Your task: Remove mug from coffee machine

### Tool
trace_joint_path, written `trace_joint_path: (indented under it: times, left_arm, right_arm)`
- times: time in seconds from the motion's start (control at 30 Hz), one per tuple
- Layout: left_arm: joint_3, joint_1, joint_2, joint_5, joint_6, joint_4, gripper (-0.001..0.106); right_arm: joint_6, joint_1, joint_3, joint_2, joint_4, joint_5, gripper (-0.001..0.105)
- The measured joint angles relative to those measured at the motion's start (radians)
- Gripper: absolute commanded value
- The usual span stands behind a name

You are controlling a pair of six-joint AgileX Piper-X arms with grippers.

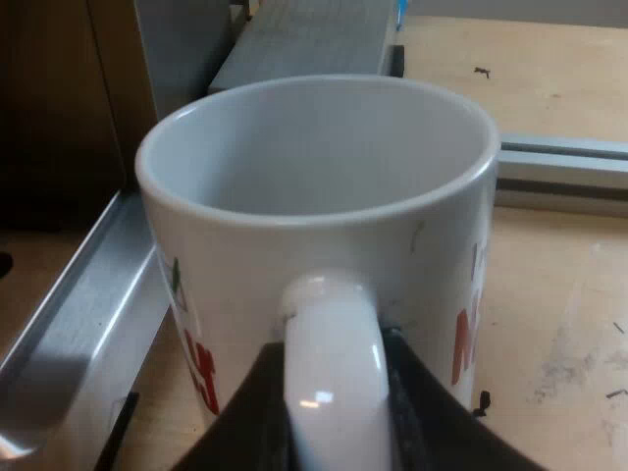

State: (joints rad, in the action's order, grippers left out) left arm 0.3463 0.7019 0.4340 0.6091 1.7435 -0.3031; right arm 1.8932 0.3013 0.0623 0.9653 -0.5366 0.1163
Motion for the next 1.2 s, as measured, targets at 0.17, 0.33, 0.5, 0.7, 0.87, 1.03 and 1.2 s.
trace_joint_path:
  times: [0.17, 0.33, 0.5, 0.7, 0.87, 1.03, 1.2]
  left_arm:
    - [0.0, 0.0, 0.0, -0.003, 0.0, 0.0, 0.08]
    - [0.0, 0.0, 0.0, -0.003, 0.0, 0.0, 0.08]
    - [0.0, 0.0, 0.0, -0.003, 0.0, 0.0, 0.08]
    - [0.0, 0.0, 0.0, -0.003, 0.0, 0.0, 0.08]
    - [0.0, 0.0, 0.0, -0.003, 0.0, 0.0, 0.08]
    - [0.0, 0.0, 0.0, -0.01, 0.0, 0.0, 0.08]
    - [0.0, 0.0, 0.0, -0.08, 0.0, 0.0, 0.08]
  right_arm:
    - [0.005, -0.005, 0.0, 0.157, -0.146, -0.021, 0.0]
    - [0.005, -0.005, 0.002, 0.326, -0.322, -0.025, 0.0]
    - [0.005, -0.005, 0.002, 0.431, -0.446, -0.024, 0.0]
    - [0.005, -0.005, 0.007, 0.552, -0.583, -0.024, 0.0]
    - [0.005, -0.005, 0.012, 0.622, -0.646, -0.019, 0.0]
    - [0.003, -0.005, 0.013, 0.623, -0.651, -0.017, 0.0]
    - [0.002, -0.005, 0.013, 0.623, -0.651, -0.017, 0.0]
